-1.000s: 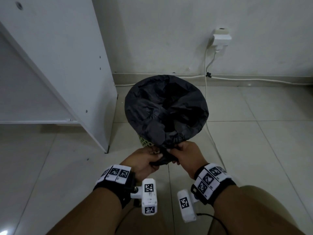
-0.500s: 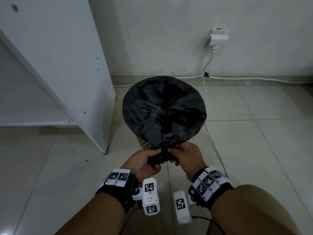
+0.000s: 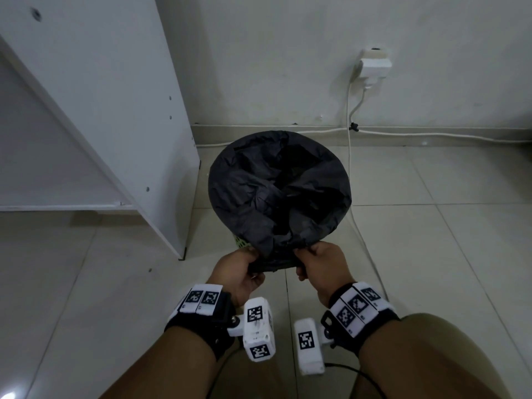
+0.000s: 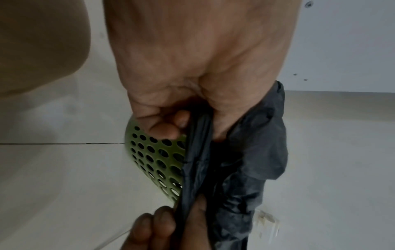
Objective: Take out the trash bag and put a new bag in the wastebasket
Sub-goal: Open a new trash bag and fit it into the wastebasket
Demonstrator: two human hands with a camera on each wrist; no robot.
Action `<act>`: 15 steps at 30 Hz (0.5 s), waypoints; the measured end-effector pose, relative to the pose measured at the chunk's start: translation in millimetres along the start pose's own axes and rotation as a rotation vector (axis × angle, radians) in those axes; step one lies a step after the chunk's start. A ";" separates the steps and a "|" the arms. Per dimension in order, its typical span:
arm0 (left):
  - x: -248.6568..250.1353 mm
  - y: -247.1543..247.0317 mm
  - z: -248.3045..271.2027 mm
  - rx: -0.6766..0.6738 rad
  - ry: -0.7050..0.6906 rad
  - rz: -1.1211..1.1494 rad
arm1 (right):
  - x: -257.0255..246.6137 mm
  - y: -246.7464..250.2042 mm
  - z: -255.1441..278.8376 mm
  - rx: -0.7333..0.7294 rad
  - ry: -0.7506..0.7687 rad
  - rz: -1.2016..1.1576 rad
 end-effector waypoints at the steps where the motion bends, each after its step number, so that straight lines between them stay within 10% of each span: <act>1: 2.1 1.6 -0.3 0.027 -0.009 0.001 | 0.8 -0.8 0.4 0.015 -0.004 0.003; 15: 2.8 11.4 3.9 -0.036 -0.210 0.021 | 10.8 -4.5 9.7 -0.091 -0.018 -0.135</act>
Point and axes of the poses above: each hand's wrist, its own z-axis away from the middle knuckle, its own y-axis out of the back of the hand, x = y × z, the point moved 5 cm from there along -z, towards the middle knuckle, and after that the axes turned 2 degrees about -y, right-handed, at the moved point
